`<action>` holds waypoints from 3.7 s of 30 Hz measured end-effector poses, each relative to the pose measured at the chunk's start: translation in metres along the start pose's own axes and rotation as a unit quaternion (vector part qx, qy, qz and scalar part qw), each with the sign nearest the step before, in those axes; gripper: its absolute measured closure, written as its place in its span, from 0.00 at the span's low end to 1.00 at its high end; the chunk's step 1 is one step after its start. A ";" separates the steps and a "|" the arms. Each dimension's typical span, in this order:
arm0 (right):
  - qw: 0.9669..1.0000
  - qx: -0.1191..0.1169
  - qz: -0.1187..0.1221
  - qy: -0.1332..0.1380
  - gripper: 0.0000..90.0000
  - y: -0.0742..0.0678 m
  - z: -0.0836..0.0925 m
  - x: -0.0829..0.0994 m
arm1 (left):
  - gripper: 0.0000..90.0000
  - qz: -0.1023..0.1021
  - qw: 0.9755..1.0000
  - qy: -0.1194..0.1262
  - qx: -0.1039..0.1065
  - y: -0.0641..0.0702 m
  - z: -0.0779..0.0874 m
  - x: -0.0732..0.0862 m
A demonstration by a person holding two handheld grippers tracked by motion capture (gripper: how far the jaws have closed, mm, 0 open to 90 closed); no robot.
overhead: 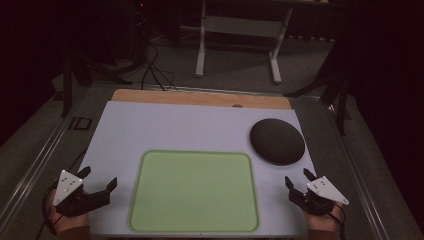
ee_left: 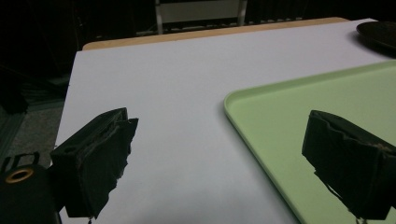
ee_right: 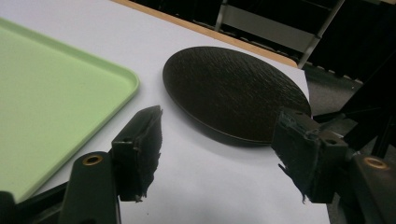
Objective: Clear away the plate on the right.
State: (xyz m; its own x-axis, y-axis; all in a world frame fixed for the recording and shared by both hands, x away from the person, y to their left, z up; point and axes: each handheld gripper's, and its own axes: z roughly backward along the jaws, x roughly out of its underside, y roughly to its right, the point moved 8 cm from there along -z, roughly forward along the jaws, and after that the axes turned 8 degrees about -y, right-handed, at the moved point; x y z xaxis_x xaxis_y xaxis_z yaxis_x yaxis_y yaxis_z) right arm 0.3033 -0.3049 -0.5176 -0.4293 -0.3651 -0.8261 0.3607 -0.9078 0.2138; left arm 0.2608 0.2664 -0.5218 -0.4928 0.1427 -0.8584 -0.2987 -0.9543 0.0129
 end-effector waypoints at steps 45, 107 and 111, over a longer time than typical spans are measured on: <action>0.990 0.017 0.122 -0.064 0.38 0.015 -0.055 -0.030 | 0.06 0.010 1.000 0.002 -0.009 -0.007 -0.002 0.002; 0.876 0.153 0.421 -0.179 0.67 -0.003 -0.128 0.007 | 0.07 0.019 1.000 0.001 -0.006 -0.008 -0.003 0.003; 0.864 0.157 0.442 -0.182 0.69 -0.004 -0.131 0.006 | 0.07 0.021 1.000 0.002 -0.006 -0.008 -0.003 0.003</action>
State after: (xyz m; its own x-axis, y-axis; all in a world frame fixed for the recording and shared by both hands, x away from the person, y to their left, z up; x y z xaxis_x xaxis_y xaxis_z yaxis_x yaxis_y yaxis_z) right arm 0.4075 -0.2770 -0.5914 -0.3541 -0.9332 -0.0607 0.4636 -0.2315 0.8553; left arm 0.2644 0.2740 -0.5257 -0.5007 0.1021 -0.8596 -0.2685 -0.9623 0.0421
